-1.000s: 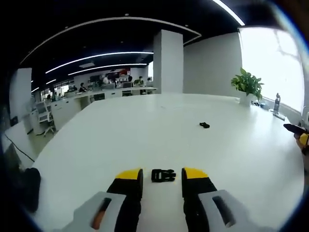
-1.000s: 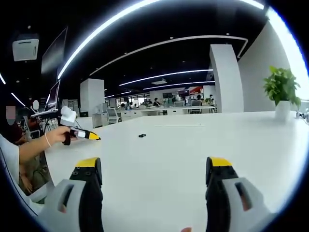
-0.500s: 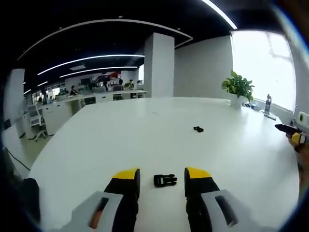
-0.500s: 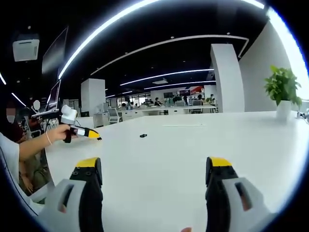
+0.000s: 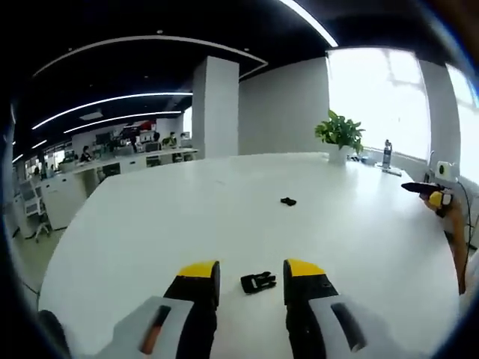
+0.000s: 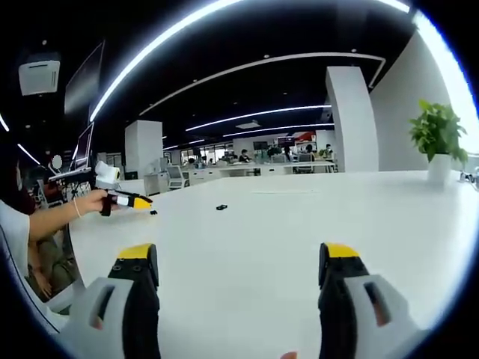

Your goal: Snap the two parts of the plastic buckle together until the buckle closes and remains connected.

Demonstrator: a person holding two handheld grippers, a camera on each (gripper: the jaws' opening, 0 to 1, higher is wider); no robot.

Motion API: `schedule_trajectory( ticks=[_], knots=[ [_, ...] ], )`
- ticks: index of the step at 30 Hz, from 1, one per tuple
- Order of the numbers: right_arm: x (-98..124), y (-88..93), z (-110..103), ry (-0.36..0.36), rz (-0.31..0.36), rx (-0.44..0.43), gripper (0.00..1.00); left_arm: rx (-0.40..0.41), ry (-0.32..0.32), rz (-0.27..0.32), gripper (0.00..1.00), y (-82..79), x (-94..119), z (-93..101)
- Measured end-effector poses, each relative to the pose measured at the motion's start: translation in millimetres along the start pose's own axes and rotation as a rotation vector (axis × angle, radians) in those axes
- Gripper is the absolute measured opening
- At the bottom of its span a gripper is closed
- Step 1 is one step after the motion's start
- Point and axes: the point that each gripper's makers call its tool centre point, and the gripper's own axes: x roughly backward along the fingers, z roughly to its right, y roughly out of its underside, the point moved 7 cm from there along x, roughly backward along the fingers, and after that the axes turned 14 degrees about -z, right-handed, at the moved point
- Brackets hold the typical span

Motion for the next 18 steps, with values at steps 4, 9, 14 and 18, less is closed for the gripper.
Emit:
schedule_trajectory(
  ticks=[4, 9, 14, 18],
  knots=[
    [-0.4, -0.4, -1.5, -0.004, -0.001, 0.001, 0.89, -0.06, 0.013, 0.008, 0.34, -0.8, 0.3, -4.0],
    [-0.6, -1.7, -1.8, -0.005, -0.002, 0.005, 0.89, -0.098, 0.061, 0.026, 0.34, -1.8, 0.3, -10.6],
    [-1.2, -1.1, -2.1, -0.004, -0.007, 0.004, 0.89, -0.147, 0.119, 0.0, 0.34, -1.2, -2.5, -14.1],
    [-1.9, -0.8, -3.0, -0.006, -0.009, 0.004, 0.89, -0.217, 0.144, -0.026, 0.34, -0.1, -3.8, -16.9]
  ],
)
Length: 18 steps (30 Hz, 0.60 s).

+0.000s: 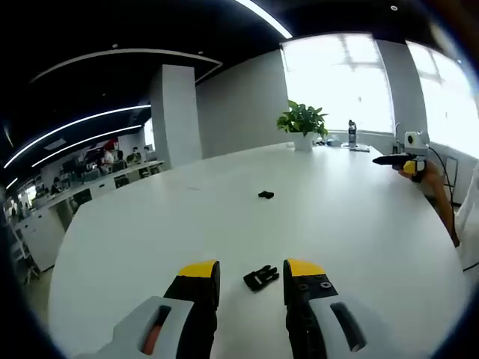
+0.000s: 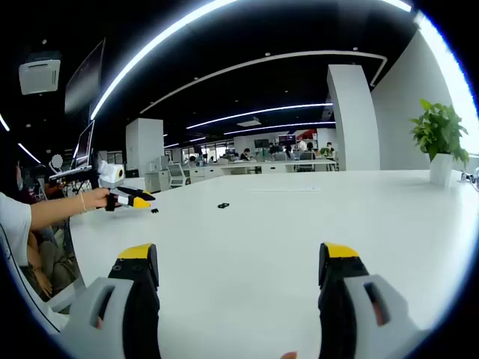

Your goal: Snap the two parts of the plastic buckle together until the buckle closes and remains connected.

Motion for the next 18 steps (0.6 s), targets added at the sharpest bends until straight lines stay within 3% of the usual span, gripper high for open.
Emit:
schedule_trajectory(
  ticks=[8, 18],
  knots=[
    [-0.6, 2.3, 0.5, -0.001, -0.005, -0.003, 0.89, -0.028, 0.019, -0.042, 0.33, 1.3, -5.3, -4.5],
    [1.2, 4.3, 2.7, 0.006, -0.01, -0.005, 0.89, -0.008, 0.081, -0.051, 0.33, 3.5, -9.5, -4.0]
  ],
)
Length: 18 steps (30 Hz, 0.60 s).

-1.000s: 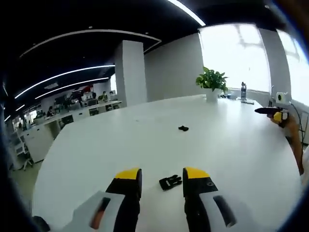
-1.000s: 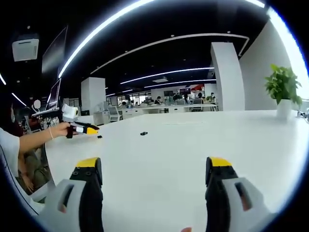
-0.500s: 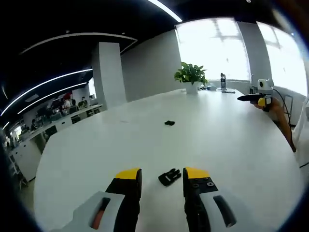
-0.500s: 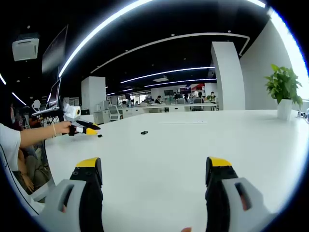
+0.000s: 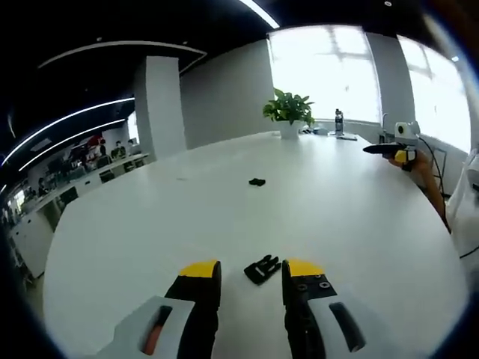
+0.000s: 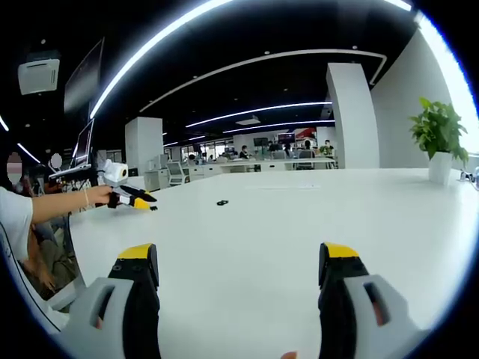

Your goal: Snap the two parts of the plastic buckle together until the buckle closes and remains connected.

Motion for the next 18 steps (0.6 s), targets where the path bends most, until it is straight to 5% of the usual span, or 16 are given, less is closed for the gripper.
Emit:
schedule_trajectory(
  ticks=[18],
  knots=[
    [0.9, 0.3, 1.1, 0.002, -0.005, 0.002, 0.89, 0.048, 0.073, -0.004, 0.27, 4.8, -13.1, 2.0]
  ],
)
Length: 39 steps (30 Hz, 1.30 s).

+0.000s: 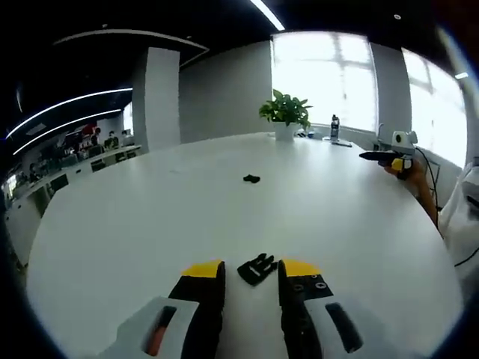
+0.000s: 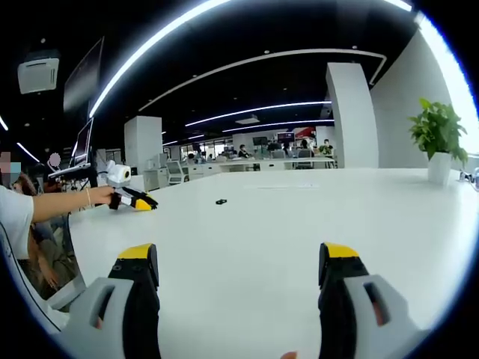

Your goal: Snap the two parts of the plastic buckle together until the buckle closes and remains connected.

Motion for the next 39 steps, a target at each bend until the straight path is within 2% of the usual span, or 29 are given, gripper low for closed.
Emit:
schedule_trajectory(
  ticks=[16, 27, 33, 39],
  knots=[
    [0.3, -1.2, -2.0, -0.003, 0.0, 0.007, 0.89, -0.001, 0.013, -0.001, 0.13, 0.1, 0.3, 5.5],
    [-0.4, -3.8, -5.2, -0.007, 0.003, 0.013, 0.89, -0.002, 0.013, -0.002, 0.13, -1.6, 0.1, 6.2],
    [-1.1, -4.7, -6.6, -0.007, 0.001, 0.015, 0.89, -0.003, 0.032, 0.045, 0.12, -12.5, -1.5, 14.3],
    [-3.0, -7.3, -9.0, -0.013, 0.001, 0.023, 0.89, -0.034, 0.032, 0.045, 0.12, -22.7, -7.3, 20.2]
  ],
)
